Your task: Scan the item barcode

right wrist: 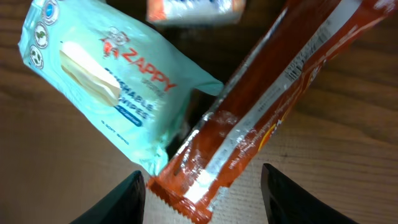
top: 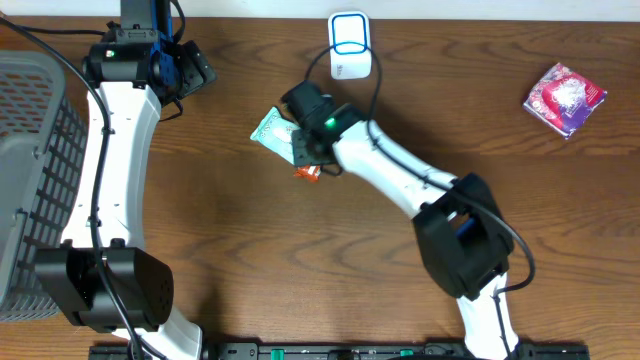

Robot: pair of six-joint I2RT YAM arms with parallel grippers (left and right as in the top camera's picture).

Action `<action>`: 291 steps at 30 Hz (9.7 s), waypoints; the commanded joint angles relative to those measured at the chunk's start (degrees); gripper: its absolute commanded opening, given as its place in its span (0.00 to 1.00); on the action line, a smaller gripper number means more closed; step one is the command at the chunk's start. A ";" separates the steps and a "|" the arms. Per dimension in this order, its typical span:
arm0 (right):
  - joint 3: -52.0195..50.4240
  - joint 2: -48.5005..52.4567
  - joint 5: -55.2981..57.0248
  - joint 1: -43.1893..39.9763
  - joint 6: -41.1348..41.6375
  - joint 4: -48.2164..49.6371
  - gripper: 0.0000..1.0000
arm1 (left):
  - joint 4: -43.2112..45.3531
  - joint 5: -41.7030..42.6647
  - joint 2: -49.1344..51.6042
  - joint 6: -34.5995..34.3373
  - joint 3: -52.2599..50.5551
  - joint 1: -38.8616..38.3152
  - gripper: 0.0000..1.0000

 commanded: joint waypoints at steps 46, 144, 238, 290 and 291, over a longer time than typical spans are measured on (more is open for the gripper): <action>-0.59 -2.14 -45.48 -17.35 -22.56 -4.46 0.01 | 0.04 -0.96 0.20 0.28 -0.11 0.02 0.98; 7.06 4.52 -23.65 -23.26 5.27 32.72 0.02 | 0.04 -0.96 0.20 0.28 -0.11 0.02 0.98; -17.66 2.80 11.23 -56.89 -22.25 35.93 0.64 | 0.02 -0.96 0.20 0.28 -0.11 0.02 0.98; -17.38 0.31 -26.69 -8.85 -8.11 30.49 0.97 | 0.04 -0.96 0.20 0.28 -0.11 0.02 0.98; -17.38 1.14 -26.93 -8.83 -8.11 31.06 0.97 | 0.04 -0.96 0.20 0.28 -0.11 0.02 0.98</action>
